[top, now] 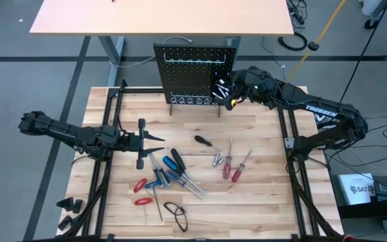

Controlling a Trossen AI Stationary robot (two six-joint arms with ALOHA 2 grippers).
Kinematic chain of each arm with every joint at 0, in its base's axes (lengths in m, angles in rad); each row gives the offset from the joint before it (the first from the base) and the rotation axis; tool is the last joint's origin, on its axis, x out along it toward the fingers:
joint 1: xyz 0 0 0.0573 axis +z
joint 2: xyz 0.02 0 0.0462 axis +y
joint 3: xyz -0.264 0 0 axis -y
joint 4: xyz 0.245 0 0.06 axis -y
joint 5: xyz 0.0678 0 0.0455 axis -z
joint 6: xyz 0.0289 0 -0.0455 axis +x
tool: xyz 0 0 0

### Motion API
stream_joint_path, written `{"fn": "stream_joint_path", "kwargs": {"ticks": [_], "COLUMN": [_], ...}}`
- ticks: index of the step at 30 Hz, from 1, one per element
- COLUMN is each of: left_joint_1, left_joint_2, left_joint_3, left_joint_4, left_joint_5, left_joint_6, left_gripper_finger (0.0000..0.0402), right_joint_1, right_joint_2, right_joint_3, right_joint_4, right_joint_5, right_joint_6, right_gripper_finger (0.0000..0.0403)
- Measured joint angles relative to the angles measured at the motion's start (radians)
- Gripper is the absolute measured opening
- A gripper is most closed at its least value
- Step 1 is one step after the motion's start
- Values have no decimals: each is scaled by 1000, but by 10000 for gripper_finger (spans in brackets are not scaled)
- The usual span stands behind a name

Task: Hang tools onto peg board
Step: Put the socket into the black bin on the pegboard

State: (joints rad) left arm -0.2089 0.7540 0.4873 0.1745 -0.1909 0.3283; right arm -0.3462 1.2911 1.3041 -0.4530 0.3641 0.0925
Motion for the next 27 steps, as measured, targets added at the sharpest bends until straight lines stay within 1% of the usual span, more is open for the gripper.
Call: {"fn": "stream_joint_path", "kwargs": {"ticks": [9, 14, 20, 27], "left_joint_1": [0, 0, 0, 0], "left_joint_2": [0, 0, 3, 35], "left_joint_3": [0, 0, 0, 0], "left_joint_4": [0, 0, -3, -4], "left_joint_5": [0, 0, 7, 8], "left_joint_6": [0, -3, -6, -6], "left_gripper_finger": [134, 134, 134, 134], "right_joint_1": [0, 11, 91, 239], "right_joint_2": [0, -11, -37, -33], "right_joint_3": [0, 0, 0, 0], "right_joint_4": [0, -8, -54, -169], "right_joint_5": [11, -4, -7, -24], "right_joint_6": [-3, 0, 4, 113], "right_gripper_finger": [95, 124, 132, 131]}}
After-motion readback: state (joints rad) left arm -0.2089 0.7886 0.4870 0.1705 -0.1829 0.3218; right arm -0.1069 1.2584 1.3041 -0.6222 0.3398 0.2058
